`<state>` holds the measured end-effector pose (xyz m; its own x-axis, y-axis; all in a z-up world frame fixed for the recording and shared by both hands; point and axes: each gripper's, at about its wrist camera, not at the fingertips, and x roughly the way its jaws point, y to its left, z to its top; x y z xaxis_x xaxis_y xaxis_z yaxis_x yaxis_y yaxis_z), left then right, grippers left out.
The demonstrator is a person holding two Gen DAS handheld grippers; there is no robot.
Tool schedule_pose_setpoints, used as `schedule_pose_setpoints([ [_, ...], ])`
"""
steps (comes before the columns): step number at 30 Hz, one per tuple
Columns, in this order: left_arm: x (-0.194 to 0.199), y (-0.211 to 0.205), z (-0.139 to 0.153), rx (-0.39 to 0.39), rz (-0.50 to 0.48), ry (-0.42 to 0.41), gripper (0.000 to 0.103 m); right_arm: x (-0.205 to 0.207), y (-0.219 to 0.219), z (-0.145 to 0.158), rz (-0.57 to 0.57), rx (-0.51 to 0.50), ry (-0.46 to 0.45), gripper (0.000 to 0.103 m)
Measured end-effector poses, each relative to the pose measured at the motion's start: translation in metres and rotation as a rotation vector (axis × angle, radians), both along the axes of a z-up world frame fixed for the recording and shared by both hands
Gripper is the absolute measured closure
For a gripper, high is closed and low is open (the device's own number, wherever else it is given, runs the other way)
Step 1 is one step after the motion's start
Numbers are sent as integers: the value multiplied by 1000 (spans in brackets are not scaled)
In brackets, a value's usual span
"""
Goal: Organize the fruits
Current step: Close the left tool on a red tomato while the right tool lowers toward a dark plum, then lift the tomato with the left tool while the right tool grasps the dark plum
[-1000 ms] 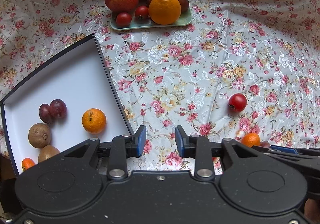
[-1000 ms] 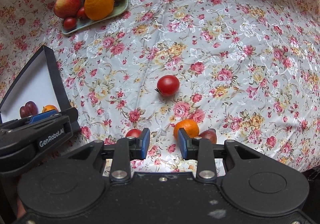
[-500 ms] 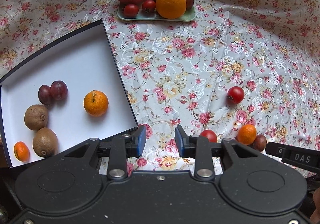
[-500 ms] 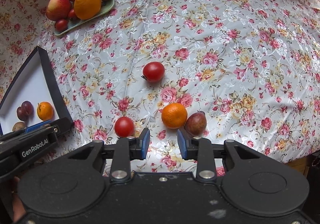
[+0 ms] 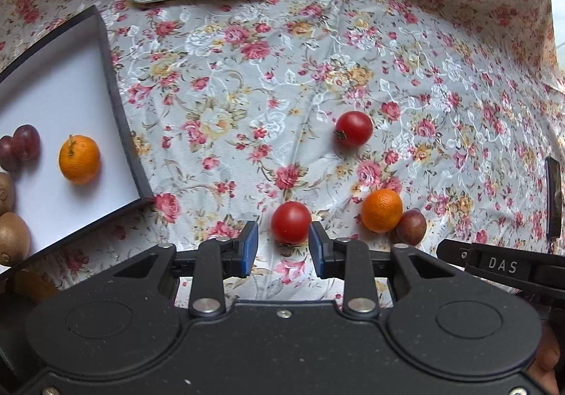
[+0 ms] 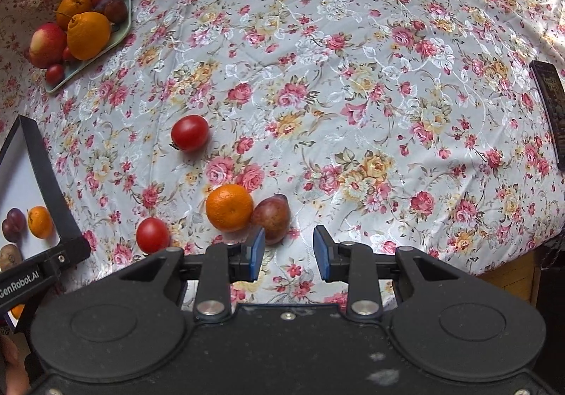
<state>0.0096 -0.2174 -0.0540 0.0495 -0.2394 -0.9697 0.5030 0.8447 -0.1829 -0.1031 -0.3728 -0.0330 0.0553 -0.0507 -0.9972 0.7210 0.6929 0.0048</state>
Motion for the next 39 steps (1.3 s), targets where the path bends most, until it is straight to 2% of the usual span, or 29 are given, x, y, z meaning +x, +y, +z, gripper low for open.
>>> schedule_pose_setpoints([
  [6,-10,-17,-21,57,-12,-28,63,-9,-6,-5,-9,30,5,70],
  [14,-8,-21,-35,64,38,-34,61,-17,-13,4,-23,41,-27,70],
  [22,0,-22,-49,65,74,23,59,-15,-11,-7,-2,50,-19,70],
  [30,3,-17,-48,47,81,18,60,-5,-12,-21,-36,114,-45,70],
  [39,9,-13,-43,62,80,-8,61,12,-11,-39,-52,122,-24,70],
])
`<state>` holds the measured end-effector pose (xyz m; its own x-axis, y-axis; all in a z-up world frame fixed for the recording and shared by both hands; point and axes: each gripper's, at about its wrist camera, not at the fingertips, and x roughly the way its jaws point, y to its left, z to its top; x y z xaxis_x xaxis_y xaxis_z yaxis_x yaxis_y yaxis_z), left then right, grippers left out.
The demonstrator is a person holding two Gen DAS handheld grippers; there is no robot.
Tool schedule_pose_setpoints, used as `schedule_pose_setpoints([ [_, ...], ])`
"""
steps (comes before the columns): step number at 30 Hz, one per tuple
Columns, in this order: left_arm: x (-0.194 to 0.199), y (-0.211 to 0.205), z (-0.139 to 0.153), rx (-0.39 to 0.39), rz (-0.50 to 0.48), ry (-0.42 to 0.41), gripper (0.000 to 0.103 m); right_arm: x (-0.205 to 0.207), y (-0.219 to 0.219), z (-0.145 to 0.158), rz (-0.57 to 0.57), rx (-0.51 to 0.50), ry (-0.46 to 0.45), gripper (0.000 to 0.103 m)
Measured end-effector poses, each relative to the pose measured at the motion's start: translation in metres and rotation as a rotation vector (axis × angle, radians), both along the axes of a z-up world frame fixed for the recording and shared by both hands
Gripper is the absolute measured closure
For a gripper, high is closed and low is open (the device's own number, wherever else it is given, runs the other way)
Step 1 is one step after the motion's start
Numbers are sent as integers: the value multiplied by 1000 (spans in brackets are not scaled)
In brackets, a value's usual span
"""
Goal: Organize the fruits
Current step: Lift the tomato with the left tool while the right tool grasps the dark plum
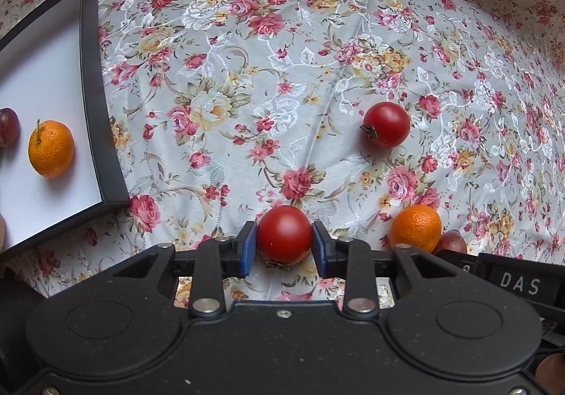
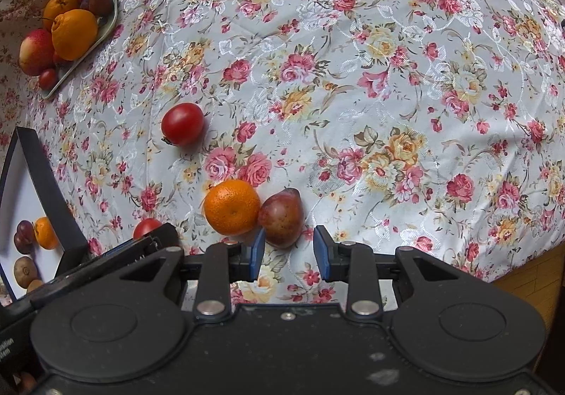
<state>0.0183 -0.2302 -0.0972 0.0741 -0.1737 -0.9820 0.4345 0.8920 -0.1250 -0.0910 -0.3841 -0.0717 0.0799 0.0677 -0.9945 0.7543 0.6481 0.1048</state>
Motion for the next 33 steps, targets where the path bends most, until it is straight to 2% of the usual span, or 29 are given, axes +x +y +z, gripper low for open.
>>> schedule_pose_setpoints([
  [9,-1,0,8,35,-18,-25,61,19,9,-15,44,-43,62,69],
  [15,-12,-5,23,2,-73,-38,61,26,16,-19,92,-90,92,69],
  [19,-13,0,33,-10,-75,-55,61,28,21,-39,112,-97,152,71],
  [23,-9,9,40,-28,-63,-62,61,35,27,-35,147,-127,129,71],
  [29,1,25,50,-33,-22,-85,61,44,28,-34,131,-138,136,72],
  [33,8,35,56,-52,11,-87,61,51,25,-17,117,-134,106,72],
])
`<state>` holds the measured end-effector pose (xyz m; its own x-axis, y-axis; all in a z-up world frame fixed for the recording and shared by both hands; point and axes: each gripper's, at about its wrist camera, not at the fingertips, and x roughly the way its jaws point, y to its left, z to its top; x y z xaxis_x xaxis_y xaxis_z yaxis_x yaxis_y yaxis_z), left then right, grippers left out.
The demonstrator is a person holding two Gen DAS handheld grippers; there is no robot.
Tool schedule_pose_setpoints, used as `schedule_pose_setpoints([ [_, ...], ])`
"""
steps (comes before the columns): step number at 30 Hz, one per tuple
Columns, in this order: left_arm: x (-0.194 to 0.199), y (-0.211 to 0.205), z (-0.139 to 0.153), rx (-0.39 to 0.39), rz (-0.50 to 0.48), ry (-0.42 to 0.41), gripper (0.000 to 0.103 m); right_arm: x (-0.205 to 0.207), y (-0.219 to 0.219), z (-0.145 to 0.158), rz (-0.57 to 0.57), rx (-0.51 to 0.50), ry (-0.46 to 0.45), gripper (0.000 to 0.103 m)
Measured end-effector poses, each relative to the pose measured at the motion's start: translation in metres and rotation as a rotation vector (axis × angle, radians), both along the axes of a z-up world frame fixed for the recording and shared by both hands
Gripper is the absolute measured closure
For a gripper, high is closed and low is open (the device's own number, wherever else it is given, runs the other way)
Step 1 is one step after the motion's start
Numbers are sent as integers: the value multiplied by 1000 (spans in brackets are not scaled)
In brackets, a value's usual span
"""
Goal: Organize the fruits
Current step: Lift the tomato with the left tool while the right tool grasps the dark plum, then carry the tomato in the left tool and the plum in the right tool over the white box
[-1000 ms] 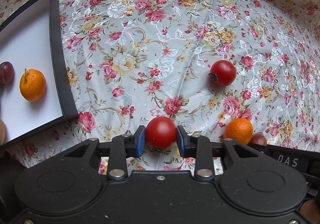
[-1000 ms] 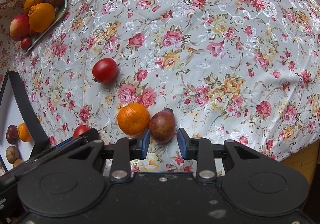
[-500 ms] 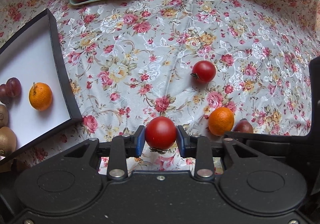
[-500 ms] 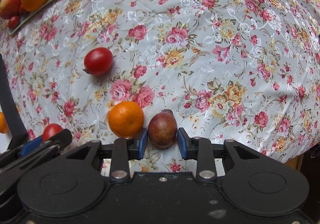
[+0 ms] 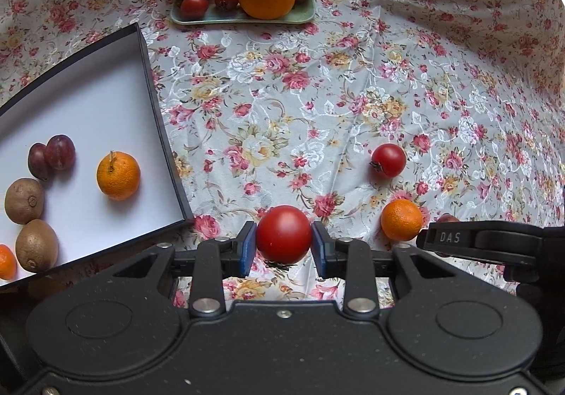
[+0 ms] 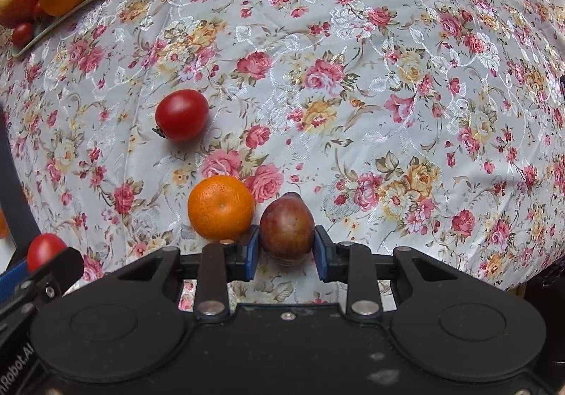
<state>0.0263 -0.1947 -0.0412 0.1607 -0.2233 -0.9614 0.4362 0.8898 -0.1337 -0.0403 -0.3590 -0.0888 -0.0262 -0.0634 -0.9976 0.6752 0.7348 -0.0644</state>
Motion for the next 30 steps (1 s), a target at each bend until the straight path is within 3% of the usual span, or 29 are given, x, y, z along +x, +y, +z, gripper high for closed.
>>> schedule_pose_setpoints([
  [11,10,23,11,-20,44,-13,61,16,-1,32,-34,32,-83,72],
  [30,31,66,25,-35,135,-53,61,40,32,37,8,57,-111,72],
])
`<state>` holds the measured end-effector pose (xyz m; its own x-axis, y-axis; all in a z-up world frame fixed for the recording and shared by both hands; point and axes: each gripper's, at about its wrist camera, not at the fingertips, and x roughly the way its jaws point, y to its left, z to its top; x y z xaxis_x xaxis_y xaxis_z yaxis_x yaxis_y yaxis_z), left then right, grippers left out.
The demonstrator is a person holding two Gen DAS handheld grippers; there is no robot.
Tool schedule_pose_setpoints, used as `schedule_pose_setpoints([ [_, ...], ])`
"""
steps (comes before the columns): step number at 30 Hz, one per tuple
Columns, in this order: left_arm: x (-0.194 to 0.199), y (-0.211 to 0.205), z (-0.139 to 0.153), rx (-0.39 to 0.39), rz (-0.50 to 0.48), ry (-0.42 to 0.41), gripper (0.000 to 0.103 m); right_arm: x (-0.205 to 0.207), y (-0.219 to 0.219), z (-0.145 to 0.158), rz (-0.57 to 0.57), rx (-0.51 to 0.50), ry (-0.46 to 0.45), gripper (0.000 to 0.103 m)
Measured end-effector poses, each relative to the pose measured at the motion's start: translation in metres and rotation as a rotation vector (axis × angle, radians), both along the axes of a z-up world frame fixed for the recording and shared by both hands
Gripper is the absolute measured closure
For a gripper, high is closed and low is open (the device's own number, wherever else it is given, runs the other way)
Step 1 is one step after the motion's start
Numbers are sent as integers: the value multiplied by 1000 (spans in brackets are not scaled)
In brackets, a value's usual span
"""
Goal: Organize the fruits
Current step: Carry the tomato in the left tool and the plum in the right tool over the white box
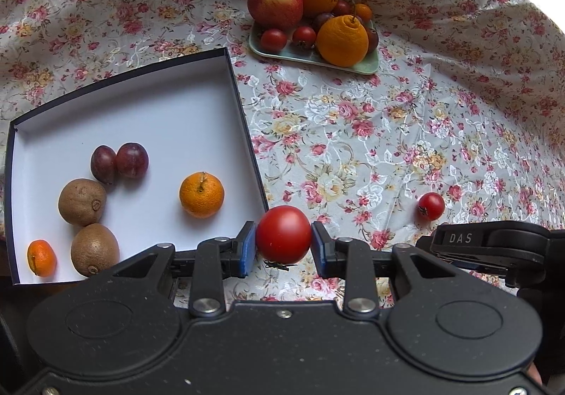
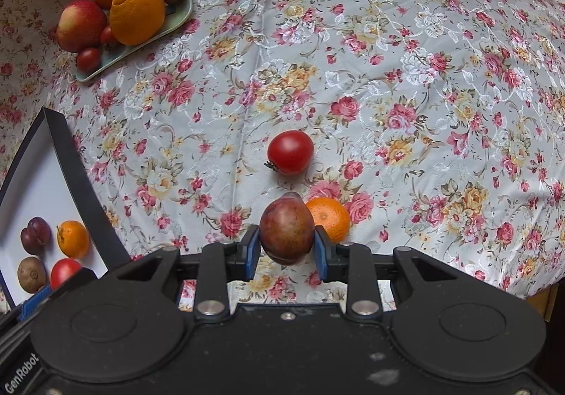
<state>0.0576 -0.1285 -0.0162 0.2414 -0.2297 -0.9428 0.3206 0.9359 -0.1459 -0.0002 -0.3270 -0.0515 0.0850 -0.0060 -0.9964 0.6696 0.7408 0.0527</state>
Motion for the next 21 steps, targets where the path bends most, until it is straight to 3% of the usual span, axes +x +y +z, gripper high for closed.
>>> schedule_pose_setpoints([
  [21,33,63,-1,49,132,-25,61,37,52,18,78,12,-61,72],
])
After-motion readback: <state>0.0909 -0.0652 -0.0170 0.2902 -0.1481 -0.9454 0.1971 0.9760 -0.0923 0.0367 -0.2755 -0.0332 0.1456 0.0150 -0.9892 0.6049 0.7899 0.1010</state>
